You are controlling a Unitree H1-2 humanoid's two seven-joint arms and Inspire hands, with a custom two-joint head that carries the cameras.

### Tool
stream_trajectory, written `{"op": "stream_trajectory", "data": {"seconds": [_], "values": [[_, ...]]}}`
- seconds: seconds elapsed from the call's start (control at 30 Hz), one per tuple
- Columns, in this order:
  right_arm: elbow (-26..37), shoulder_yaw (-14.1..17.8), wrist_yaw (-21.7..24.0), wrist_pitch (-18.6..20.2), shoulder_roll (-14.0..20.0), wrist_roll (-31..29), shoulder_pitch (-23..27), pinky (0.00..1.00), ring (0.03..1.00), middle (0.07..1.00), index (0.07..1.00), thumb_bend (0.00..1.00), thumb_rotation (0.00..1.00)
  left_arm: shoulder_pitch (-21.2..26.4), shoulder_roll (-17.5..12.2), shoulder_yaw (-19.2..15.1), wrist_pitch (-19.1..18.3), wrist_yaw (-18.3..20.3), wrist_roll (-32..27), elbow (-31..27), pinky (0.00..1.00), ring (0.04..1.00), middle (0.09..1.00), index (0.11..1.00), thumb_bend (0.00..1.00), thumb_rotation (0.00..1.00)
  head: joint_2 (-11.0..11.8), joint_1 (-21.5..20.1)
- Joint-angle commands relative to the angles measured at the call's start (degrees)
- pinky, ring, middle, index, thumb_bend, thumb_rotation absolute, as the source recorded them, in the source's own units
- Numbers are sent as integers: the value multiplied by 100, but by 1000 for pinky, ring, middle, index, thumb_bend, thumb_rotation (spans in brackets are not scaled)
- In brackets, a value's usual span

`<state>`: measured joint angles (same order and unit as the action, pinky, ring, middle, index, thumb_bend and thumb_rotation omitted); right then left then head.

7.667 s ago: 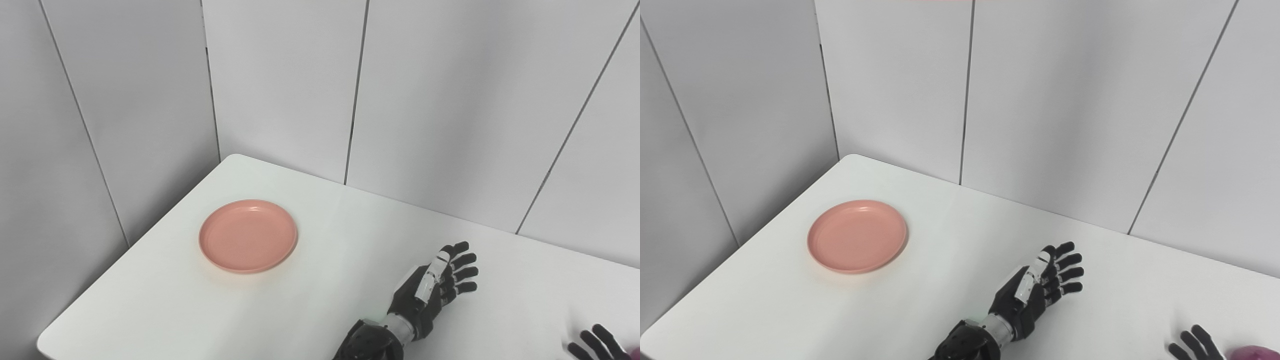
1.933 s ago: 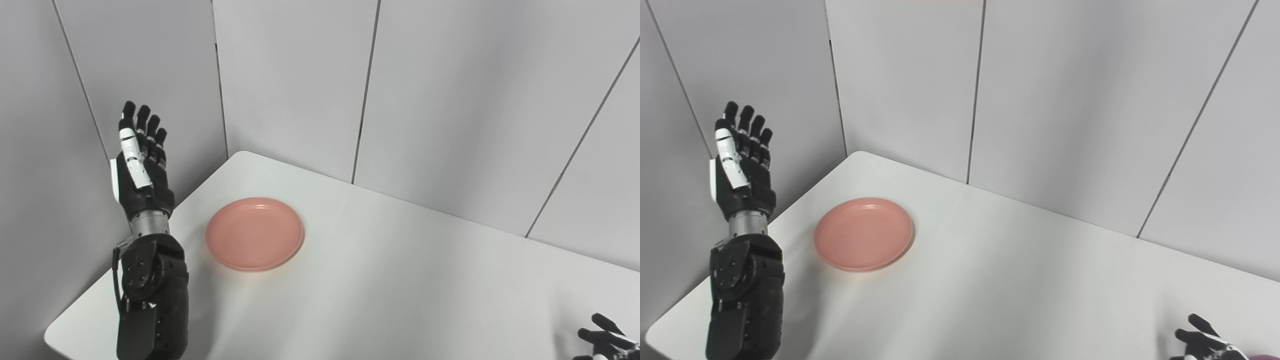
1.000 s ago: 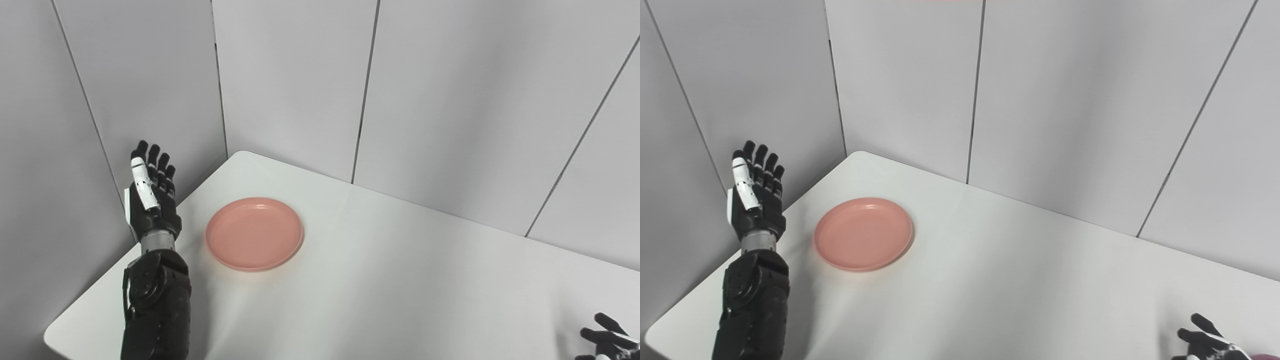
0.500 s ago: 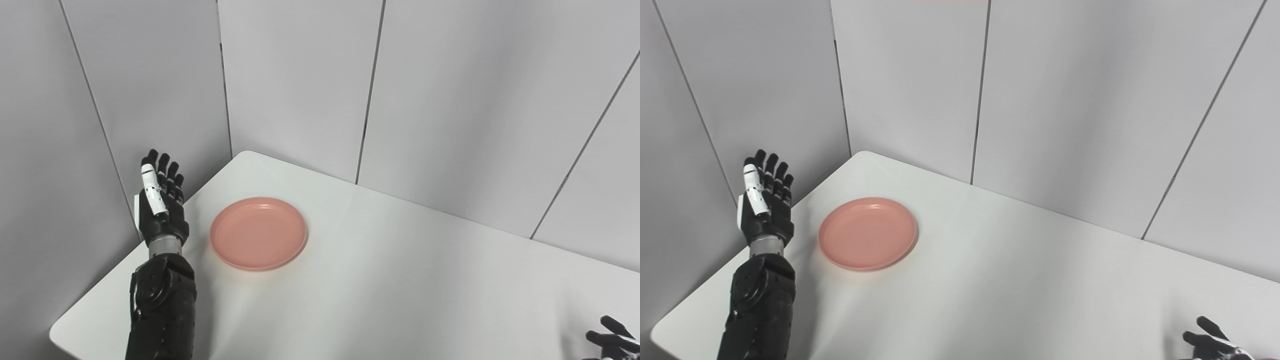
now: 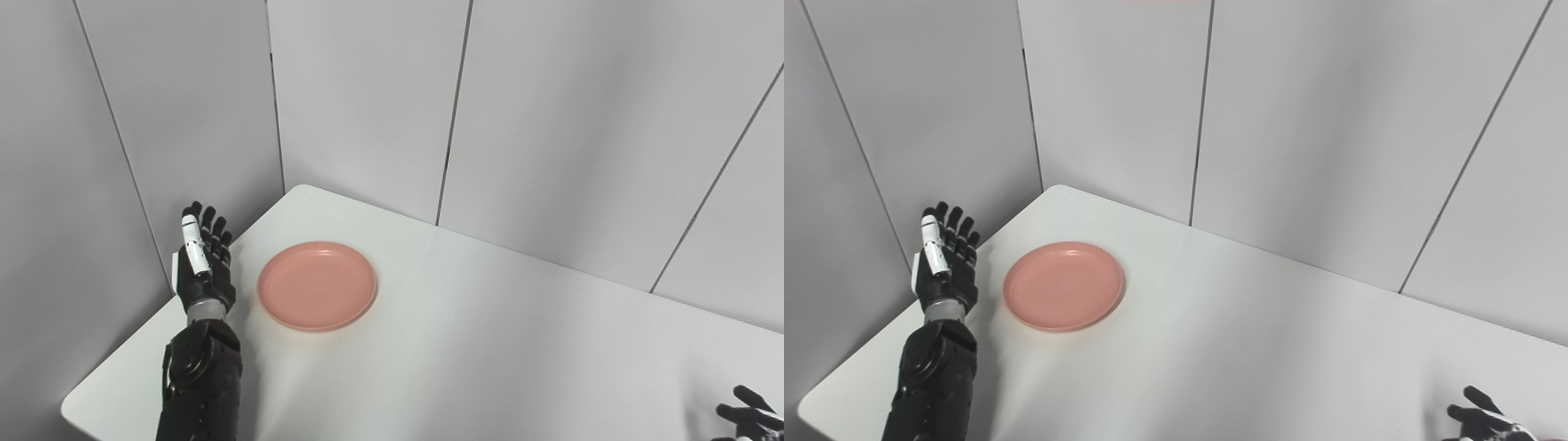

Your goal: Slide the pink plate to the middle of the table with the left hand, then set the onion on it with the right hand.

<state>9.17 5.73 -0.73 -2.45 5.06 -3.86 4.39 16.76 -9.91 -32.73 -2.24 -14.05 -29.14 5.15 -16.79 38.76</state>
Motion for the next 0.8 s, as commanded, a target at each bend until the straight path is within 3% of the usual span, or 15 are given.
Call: {"op": "stream_trajectory", "data": {"seconds": [0.0,0.4,0.77], "values": [[237,-1,10,-5,17,6,118,420,654,743,495,480,170,107,-111,48,75,47,63,-45,995,980,977,960,413,1000,-7,4],[240,10,29,30,47,-9,97,419,656,749,495,481,172,176,-58,103,4,160,-144,245,1000,986,990,973,407,1000,-59,2],[253,8,28,27,45,3,105,418,655,748,495,481,171,181,-59,354,-150,290,-136,374,1000,986,991,987,385,1000,-73,-14]]}}
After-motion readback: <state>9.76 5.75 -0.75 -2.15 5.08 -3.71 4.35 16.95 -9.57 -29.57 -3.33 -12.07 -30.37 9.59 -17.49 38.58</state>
